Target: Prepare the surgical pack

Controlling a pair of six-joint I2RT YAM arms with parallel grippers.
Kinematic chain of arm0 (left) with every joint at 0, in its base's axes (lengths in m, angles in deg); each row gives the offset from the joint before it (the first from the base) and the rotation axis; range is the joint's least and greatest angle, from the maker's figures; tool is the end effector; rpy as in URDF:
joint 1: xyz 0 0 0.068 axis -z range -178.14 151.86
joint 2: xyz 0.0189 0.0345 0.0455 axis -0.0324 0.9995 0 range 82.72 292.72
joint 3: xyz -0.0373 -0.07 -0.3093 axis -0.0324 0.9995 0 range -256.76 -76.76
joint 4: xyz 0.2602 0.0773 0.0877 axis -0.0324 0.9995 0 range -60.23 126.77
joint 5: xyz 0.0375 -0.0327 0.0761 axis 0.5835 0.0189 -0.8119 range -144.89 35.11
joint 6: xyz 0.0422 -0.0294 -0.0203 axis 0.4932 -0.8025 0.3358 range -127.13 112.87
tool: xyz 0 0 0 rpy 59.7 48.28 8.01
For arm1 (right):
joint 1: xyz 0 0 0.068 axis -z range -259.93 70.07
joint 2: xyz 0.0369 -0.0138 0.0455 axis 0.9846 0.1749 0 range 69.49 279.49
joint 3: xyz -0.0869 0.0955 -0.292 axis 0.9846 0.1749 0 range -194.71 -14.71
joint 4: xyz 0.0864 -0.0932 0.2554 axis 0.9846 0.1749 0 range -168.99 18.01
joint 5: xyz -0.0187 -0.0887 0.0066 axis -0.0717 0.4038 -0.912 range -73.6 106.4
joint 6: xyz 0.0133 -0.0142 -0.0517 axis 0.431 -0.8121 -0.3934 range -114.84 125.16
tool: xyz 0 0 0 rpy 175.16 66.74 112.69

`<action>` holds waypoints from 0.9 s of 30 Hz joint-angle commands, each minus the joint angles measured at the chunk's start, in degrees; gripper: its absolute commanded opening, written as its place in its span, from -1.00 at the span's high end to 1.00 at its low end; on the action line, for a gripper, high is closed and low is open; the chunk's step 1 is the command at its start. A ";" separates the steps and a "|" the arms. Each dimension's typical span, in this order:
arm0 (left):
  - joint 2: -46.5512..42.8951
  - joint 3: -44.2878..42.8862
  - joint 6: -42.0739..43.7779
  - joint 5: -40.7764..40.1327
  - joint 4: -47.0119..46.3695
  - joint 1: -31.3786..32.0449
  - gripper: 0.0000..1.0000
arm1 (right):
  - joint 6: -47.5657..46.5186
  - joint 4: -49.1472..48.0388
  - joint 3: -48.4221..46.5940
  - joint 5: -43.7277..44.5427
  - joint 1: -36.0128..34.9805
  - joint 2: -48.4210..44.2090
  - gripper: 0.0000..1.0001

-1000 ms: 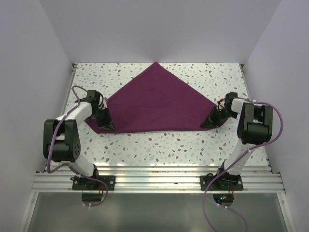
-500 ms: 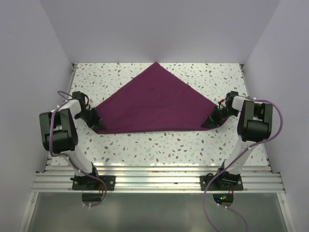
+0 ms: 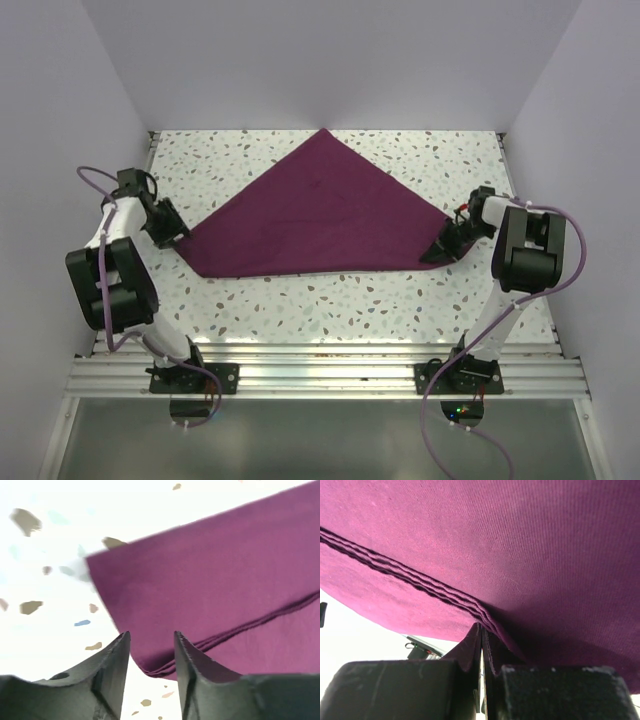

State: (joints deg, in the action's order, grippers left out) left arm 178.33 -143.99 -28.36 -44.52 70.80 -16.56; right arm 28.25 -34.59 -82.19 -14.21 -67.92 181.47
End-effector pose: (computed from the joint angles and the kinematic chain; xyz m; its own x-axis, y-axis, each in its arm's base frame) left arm 0.3397 0.1060 0.2442 -0.7371 -0.6210 -0.2666 -0.5554 0.7814 -0.2844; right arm 0.3694 -0.0591 0.1496 -0.8331 0.5223 0.1821 0.5395 0.6947 0.4758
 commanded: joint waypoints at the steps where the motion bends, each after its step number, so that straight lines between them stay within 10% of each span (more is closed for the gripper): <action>1: -1.66 -1.77 -1.00 -3.59 -1.40 -0.83 0.05 | 0.29 -1.34 -1.24 4.16 -0.05 -3.26 0.98; 10: 5.80 -3.35 1.02 -3.26 -3.50 -2.77 -0.11 | -1.21 -0.37 -3.10 3.28 -1.82 -4.14 0.92; 27: 15.13 -4.85 1.90 -5.28 -5.09 -6.63 0.21 | -1.47 -2.48 -1.77 2.40 -1.99 -2.47 0.91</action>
State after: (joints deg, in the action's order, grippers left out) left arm 190.98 -148.20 -28.40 -48.43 68.59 -21.95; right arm 27.97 -36.21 -84.09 -11.61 -69.75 179.63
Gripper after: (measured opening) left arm 0.401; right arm 0.045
